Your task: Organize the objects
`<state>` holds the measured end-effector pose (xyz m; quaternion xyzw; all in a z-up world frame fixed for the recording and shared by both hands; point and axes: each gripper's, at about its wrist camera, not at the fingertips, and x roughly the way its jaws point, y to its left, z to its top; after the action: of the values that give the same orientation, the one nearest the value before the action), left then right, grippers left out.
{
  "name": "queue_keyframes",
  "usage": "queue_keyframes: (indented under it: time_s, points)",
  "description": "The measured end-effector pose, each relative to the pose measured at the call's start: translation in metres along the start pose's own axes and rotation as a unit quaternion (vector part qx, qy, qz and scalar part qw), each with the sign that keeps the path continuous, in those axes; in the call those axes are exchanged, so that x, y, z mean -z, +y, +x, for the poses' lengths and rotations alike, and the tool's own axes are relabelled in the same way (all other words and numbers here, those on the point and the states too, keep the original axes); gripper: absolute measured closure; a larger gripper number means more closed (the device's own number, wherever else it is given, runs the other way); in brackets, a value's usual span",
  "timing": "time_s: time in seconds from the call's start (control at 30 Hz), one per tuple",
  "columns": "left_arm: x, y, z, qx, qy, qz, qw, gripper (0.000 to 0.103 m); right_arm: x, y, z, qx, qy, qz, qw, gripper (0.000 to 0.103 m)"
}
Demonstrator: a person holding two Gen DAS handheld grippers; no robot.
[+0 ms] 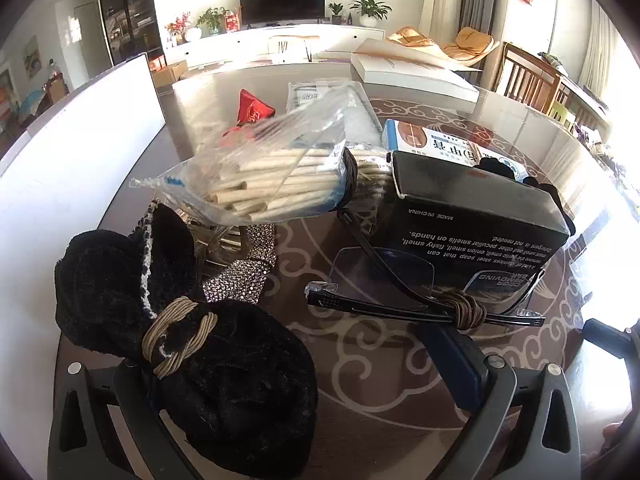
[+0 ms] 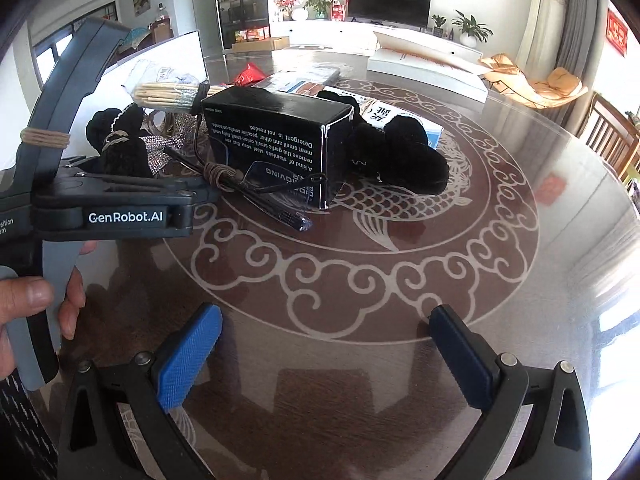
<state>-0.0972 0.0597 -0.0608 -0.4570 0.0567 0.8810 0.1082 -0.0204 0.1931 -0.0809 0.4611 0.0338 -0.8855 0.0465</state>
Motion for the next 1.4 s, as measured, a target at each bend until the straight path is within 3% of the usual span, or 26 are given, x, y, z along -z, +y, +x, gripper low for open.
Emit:
queue_keyframes:
  time_s: [1.4]
  points:
    - [-0.009,-0.004,0.003,0.0,0.002,-0.001,1.0,0.0,0.002,-0.002,0.0,-0.001,-0.003,0.0,1.0,0.0]
